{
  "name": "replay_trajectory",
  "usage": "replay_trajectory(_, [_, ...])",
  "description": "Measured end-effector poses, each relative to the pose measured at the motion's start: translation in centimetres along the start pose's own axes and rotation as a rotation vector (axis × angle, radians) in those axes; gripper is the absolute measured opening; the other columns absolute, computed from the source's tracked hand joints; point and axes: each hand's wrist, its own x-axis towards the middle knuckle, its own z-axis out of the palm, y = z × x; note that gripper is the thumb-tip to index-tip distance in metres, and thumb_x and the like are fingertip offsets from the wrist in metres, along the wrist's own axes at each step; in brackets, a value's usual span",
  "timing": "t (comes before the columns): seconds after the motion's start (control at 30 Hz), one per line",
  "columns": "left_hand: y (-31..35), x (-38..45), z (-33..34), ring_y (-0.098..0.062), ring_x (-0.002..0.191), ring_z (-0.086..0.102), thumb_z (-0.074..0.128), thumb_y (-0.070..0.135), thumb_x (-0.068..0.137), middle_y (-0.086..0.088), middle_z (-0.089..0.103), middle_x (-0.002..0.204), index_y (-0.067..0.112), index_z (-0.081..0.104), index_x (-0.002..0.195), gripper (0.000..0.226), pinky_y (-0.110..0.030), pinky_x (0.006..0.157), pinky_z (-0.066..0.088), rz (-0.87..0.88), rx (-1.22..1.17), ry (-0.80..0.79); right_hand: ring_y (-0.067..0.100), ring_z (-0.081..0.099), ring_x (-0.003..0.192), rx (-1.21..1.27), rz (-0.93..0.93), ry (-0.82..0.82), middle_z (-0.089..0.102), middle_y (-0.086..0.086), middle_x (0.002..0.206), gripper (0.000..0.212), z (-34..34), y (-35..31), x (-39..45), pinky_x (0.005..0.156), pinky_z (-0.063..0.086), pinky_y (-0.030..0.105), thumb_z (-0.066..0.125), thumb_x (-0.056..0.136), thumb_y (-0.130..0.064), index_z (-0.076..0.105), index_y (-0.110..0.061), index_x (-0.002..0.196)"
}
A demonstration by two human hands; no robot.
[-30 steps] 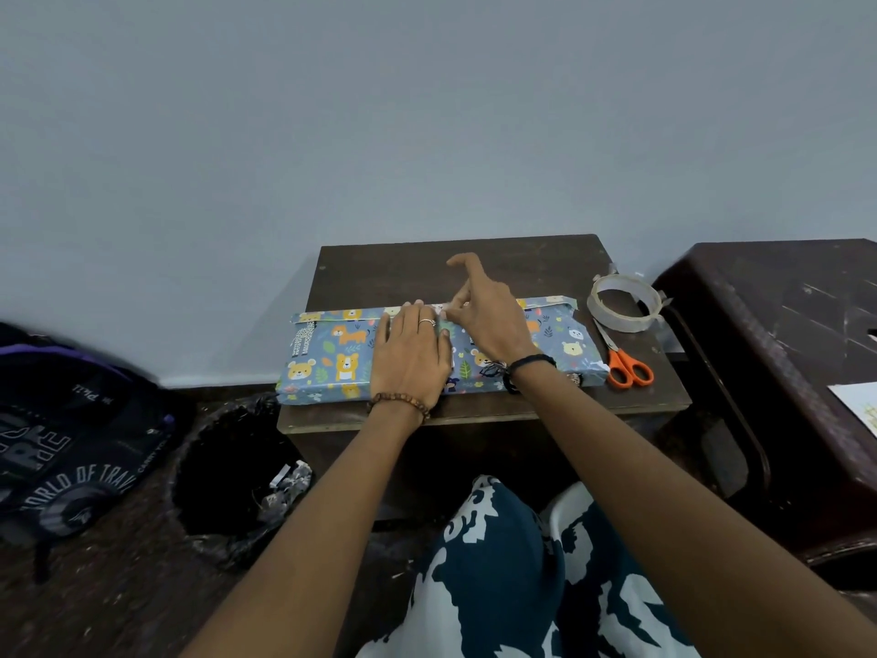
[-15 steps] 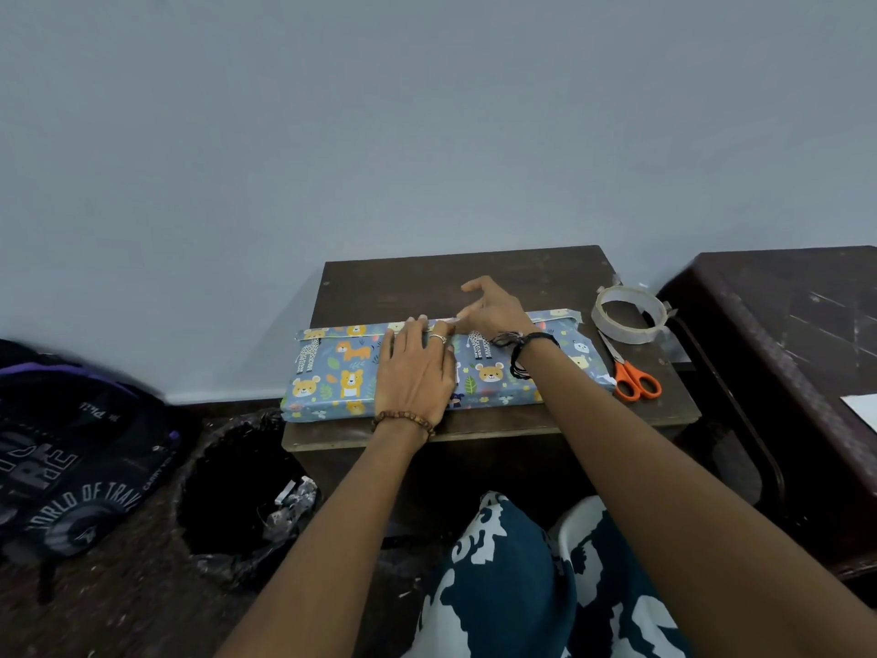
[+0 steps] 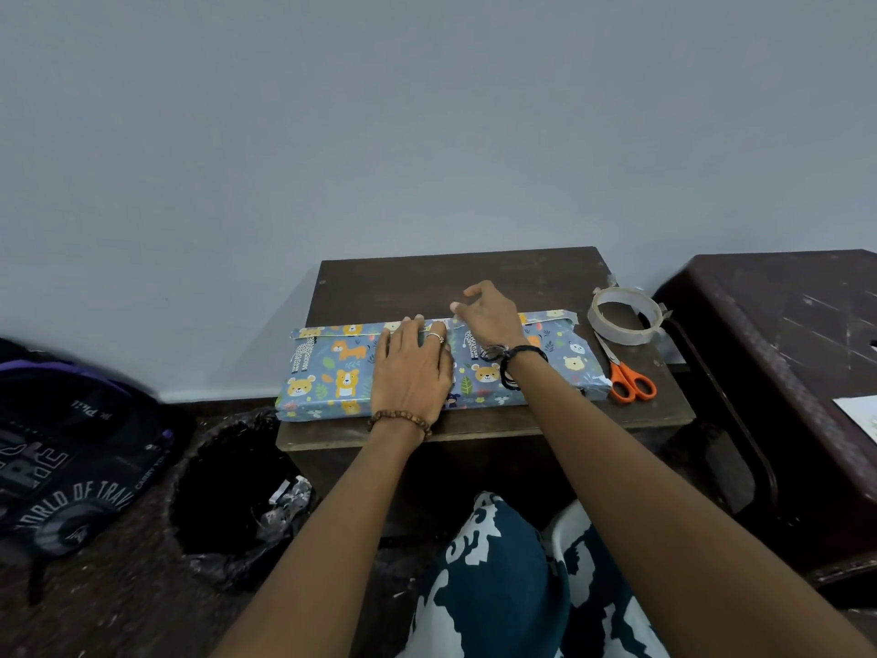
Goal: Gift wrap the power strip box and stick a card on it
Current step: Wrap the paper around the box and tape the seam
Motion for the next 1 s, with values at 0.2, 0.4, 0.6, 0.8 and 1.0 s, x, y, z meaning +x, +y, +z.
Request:
replay_trajectory(0.2, [0.0, 0.0, 0.0, -0.02, 0.138, 0.025, 0.027, 0.03, 0.1, -0.007, 0.033, 0.147, 0.02, 0.035, 0.139, 0.041, -0.037, 0.117, 0.014, 0.003, -0.014, 0.014, 0.028, 0.053, 0.111, -0.002, -0.033, -0.008, 0.067, 0.009, 0.104, 0.046, -0.1, 0.2, -0.5, 0.091, 0.045, 0.039, 0.068, 0.081, -0.02, 0.049, -0.008, 0.12])
replay_trajectory(0.4, [-0.6, 0.0, 0.1, -0.019, 0.136, 0.031, 0.032, 0.032, 0.099, -0.007, 0.038, 0.145, 0.021, 0.048, 0.131, 0.037, -0.036, 0.117, 0.014, 0.015, -0.087, 0.043, 0.026, 0.048, 0.114, -0.081, -0.071, 0.058, 0.068, 0.006, 0.105, 0.033, 0.6, 0.3, -0.3, 0.081, 0.039, 0.031, 0.062, 0.087, -0.023, 0.054, -0.013, 0.117])
replay_trajectory(0.6, [-0.7, 0.1, 0.3, -0.02, 0.137, 0.031, 0.034, 0.035, 0.099, -0.004, 0.038, 0.146, 0.022, 0.054, 0.124, 0.035, -0.037, 0.116, 0.014, 0.033, -0.102, 0.048, 0.028, 0.045, 0.113, -0.312, -0.165, 0.171, 0.065, 0.007, 0.112, 0.022, 1.3, 0.4, -0.8, 0.088, 0.037, 0.036, 0.045, 0.097, -0.023, 0.056, -0.015, 0.115])
replay_trajectory(0.8, [-0.5, 0.0, 0.4, -0.018, 0.141, 0.026, 0.034, 0.034, 0.099, 0.002, 0.038, 0.147, 0.023, 0.053, 0.124, 0.033, -0.037, 0.116, 0.012, 0.04, -0.102, 0.052, 0.027, 0.041, 0.107, -0.607, -0.392, 0.204, 0.054, 0.009, 0.117, 0.035, 1.2, 1.1, -2.1, 0.085, 0.032, 0.034, 0.033, 0.094, 0.0, 0.05, -0.013, 0.122])
replay_trajectory(1.0, [-0.6, -0.2, 0.1, -0.018, 0.141, 0.025, 0.035, 0.029, 0.099, 0.002, 0.039, 0.147, 0.02, 0.052, 0.125, 0.032, -0.036, 0.116, 0.01, 0.05, -0.162, 0.05, 0.022, 0.034, 0.129, -0.702, -0.426, 0.01, 0.044, 0.003, 0.137, 0.059, -3.0, 4.4, -3.4, 0.11, 0.018, 0.043, 0.031, 0.093, -0.054, 0.039, -0.017, 0.139])
